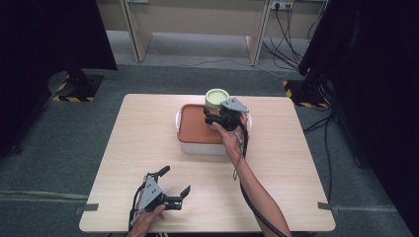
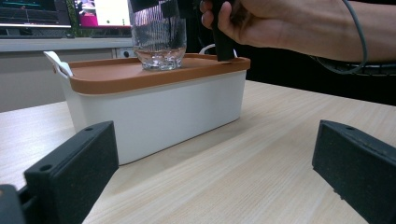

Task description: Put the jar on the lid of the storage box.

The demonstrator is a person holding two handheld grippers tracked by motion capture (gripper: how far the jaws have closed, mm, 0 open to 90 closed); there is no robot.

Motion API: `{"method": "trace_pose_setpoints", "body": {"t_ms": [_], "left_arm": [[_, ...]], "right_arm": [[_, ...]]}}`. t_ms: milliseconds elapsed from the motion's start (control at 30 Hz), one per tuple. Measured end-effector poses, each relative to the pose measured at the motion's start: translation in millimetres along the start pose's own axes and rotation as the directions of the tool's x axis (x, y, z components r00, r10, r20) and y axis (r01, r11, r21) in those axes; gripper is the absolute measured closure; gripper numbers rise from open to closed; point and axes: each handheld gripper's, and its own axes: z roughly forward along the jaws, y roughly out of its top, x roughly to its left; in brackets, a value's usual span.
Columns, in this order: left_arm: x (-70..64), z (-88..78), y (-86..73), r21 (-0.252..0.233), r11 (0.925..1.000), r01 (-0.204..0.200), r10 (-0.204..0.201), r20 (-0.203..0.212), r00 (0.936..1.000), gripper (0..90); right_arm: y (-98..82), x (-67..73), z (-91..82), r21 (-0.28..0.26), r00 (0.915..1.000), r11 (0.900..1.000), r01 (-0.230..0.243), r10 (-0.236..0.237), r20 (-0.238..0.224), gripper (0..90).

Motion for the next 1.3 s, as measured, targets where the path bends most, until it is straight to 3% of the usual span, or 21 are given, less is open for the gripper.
{"method": "trace_pose_setpoints", "body": {"t_ms": [367, 500, 633, 733, 1300], "left_arm": [[-0.2, -0.1, 0.0, -0.001, 1.0000, 0.000, 0.000, 0.000, 1.0000, 0.0], [-0.1, -0.1, 0.0, -0.001, 1.0000, 0.000, 0.000, 0.000, 1.0000, 0.0], [-0.3, -0.1, -0.1, -0.001, 1.0000, -0.001, 0.001, -0.001, 1.0000, 0.0], [-0.2, -0.1, -0.1, -0.001, 1.0000, 0.000, 0.000, -0.001, 1.0000, 0.0], [-0.1, 0.1, 0.0, 0.001, 1.0000, 0.000, 0.000, -0.002, 1.0000, 0.0]], "right_arm": [[-1.3, -1.3, -1.9, 0.001, 0.9999, 1.000, 0.003, -0.003, -0.011, 11.2], [0.8, -2.3, -4.7, 0.005, 0.9994, 1.000, -0.028, 0.029, -0.022, 3.8], [2.6, -0.6, -8.5, 0.017, 0.9998, 1.000, -0.011, 0.011, -0.014, 1.1], [2.9, -1.4, -10.3, 0.018, 0.9994, 0.999, -0.034, 0.034, -0.010, 1.0], [2.1, -3.4, -30.0, 0.000, 0.9978, 0.999, -0.036, 0.036, -0.056, 0.5]]}}
